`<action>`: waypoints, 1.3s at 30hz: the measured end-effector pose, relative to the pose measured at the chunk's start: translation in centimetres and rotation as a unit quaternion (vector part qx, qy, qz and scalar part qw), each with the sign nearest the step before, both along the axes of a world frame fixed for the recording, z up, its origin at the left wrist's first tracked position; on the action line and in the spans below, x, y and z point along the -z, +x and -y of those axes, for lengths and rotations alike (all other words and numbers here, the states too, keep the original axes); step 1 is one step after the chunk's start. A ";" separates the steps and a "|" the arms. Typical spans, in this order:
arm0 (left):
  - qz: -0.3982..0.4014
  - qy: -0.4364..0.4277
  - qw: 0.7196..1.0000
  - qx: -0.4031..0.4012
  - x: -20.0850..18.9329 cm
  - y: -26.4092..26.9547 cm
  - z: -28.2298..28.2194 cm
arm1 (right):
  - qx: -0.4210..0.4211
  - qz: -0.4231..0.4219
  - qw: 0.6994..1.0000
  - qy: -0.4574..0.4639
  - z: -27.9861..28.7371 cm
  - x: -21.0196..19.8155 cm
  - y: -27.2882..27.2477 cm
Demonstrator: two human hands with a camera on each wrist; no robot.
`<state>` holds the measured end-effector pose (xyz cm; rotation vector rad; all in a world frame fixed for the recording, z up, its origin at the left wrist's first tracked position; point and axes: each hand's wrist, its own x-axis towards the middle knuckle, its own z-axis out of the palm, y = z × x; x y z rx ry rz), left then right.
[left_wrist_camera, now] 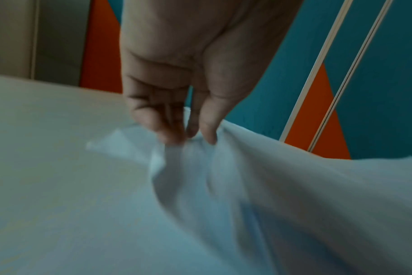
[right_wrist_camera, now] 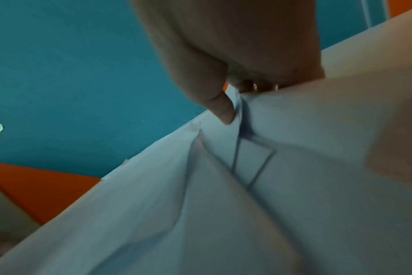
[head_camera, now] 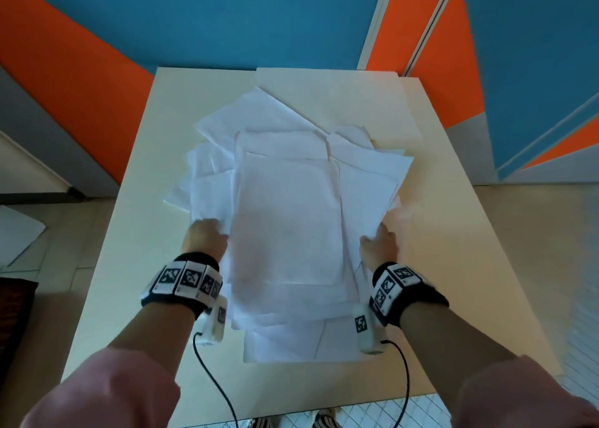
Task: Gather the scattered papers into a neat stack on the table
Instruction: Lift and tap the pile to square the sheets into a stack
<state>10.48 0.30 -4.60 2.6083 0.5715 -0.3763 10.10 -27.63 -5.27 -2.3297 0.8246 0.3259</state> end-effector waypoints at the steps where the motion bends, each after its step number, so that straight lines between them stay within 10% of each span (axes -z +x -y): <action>1: 0.011 0.020 1.000 -0.019 -0.5 0.7 -0.4 | 0.016 -0.001 0.999 -0.036 0.5 -0.3 0.2; 5: 0.107 -0.050 0.991 -0.057 -2.2 5.1 -1.4 | -0.008 0.063 0.991 -0.114 1.3 -1.3 1.0; 10: 0.062 -0.166 0.979 -0.100 -2.9 11.2 -0.7 | 0.024 0.003 1.000 0.010 0.8 -0.3 2.8; 15: 0.070 -0.349 0.917 -0.181 -0.2 15.1 -0.4 | 0.117 -0.012 0.991 0.062 1.2 0.9 4.3; 26: 0.052 -0.502 0.823 -0.260 2.1 19.2 -1.0 | 0.035 -0.001 0.997 0.061 2.3 1.3 5.4; 31: 0.264 -0.436 0.825 -0.243 -1.8 19.8 -1.2 | 0.013 -0.005 0.998 0.068 3.1 1.2 5.7; 39: 0.462 -0.480 0.701 -0.254 -9.0 20.7 -1.3 | -0.006 -0.014 0.998 0.060 2.1 1.0 5.6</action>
